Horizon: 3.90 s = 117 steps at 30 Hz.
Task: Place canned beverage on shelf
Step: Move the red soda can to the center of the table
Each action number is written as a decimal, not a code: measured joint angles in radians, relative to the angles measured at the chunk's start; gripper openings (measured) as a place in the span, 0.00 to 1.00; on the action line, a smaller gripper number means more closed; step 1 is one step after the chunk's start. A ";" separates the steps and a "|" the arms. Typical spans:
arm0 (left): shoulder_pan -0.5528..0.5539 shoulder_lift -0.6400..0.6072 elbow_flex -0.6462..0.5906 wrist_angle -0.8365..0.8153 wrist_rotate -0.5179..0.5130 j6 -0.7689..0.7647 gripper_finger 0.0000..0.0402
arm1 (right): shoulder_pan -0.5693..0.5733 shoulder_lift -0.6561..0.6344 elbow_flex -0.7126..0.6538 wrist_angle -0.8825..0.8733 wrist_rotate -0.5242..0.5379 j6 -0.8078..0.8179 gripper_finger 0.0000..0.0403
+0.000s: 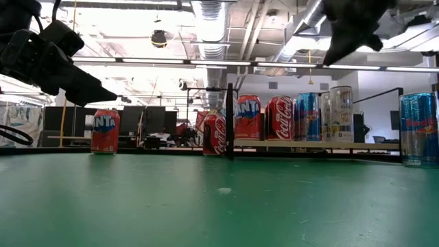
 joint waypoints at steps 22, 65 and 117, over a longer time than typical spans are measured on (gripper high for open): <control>0.000 0.000 0.000 0.005 -0.050 0.079 0.82 | 0.562 0.209 0.002 0.191 0.243 0.222 0.06; 1.139 1.215 1.235 -1.131 0.069 -0.062 0.82 | 0.498 0.163 -0.347 0.611 0.377 -0.390 0.06; 1.225 1.473 1.236 -1.128 0.196 0.173 0.71 | 0.328 -0.222 -0.554 0.907 -0.190 -0.876 0.06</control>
